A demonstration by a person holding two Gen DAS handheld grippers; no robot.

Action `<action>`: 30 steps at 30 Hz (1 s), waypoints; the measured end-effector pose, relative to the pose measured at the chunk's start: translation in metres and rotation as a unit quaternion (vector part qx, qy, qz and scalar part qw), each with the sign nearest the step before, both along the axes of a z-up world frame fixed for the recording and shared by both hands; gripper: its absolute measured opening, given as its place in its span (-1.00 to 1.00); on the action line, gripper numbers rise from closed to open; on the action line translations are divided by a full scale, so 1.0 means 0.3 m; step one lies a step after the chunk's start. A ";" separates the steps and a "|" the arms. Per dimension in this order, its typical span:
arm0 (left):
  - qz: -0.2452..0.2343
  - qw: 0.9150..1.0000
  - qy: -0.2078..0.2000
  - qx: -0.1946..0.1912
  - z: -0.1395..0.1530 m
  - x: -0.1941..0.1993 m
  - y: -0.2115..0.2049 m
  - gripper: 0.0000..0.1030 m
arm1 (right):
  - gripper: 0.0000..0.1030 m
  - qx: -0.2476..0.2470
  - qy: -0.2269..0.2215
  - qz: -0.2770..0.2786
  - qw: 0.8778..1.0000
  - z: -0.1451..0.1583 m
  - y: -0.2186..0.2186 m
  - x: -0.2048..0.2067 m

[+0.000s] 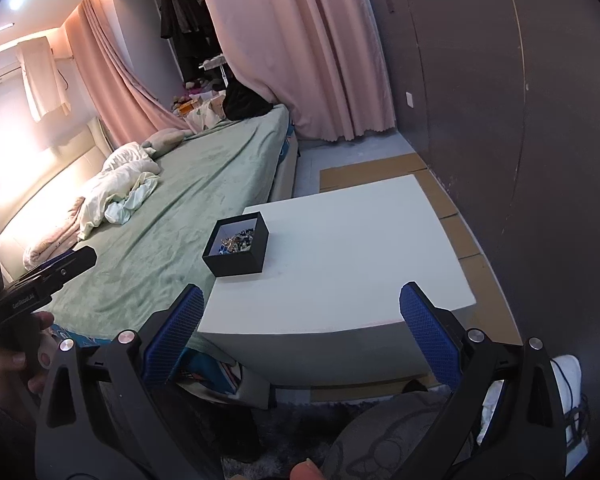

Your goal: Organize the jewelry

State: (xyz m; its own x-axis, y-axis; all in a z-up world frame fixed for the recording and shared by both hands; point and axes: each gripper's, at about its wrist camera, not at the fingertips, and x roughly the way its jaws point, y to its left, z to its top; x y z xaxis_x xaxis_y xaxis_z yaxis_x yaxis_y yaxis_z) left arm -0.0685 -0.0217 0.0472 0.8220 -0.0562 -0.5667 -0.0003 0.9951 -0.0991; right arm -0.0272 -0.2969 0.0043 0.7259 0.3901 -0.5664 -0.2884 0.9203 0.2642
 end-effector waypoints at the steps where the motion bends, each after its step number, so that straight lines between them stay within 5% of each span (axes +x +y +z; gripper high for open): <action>1: 0.001 1.000 -0.001 0.000 0.002 -0.003 0.001 0.84 | 0.90 0.002 -0.001 0.000 1.000 0.001 -0.002 -0.004; 30: -0.017 1.000 -0.006 0.008 0.003 -0.123 0.002 0.84 | 0.90 0.026 0.000 0.009 1.000 -0.010 0.011 -0.058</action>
State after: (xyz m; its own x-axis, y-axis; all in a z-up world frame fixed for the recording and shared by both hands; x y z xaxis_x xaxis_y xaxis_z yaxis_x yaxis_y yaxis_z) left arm -0.1054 -0.0210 0.0482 0.8266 -0.0754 -0.5578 0.0347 0.9959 -0.0832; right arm -0.0446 -0.2937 0.0012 0.7189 0.4317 -0.5448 -0.3045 0.9001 0.3115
